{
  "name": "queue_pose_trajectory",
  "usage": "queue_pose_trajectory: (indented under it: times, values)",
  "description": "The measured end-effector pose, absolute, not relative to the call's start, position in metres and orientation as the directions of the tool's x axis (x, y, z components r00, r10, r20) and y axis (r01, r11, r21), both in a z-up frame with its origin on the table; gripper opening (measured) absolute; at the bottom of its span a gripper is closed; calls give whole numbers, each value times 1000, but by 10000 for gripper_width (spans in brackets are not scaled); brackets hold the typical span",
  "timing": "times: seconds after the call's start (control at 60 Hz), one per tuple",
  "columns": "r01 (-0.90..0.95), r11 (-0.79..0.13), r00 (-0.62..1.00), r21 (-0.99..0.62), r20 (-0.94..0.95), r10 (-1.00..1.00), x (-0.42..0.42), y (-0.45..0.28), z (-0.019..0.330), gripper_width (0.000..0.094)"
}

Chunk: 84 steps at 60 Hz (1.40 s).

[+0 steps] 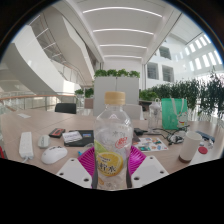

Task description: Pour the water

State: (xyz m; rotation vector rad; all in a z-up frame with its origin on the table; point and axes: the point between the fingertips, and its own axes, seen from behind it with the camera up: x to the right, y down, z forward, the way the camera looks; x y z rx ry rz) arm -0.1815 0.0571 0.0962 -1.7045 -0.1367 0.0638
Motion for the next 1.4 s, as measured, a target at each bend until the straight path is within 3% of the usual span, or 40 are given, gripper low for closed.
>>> queue_pose_trajectory:
  times: [0.017,0.183,0.3,0.383,0.45,0.583,0.733,0.883,1.017,1.233,1.317,1.4]
  values:
    - [58,-136,990,-989,40,134,-182,58,96,343]
    - [-11,-252,978,-968,-62,197,-192,58,94,329]
    - [-265,-293,926,-919,-327,189,-172,70,148,330]
    - [-521,-332,799,-787,-586,133,-141,87,185,330]
    - [-711,-347,637,-611,-770,50,-103,102,203,331]
    - [-936,-334,148,-110,-985,-92,-36,125,195,330]
    - [-858,-296,-384,418,-908,-169,0,132,200,327]
    - [-697,-290,-652,655,-748,-123,25,134,218,328]
    - [-622,-287,-740,729,-667,-88,41,137,226,328]
    - [-626,-307,-723,716,-681,-113,25,148,229,329]
    - [-705,-366,-618,608,-779,-105,15,144,242,329]
    - [-819,-471,-371,327,-929,0,10,131,269,328]
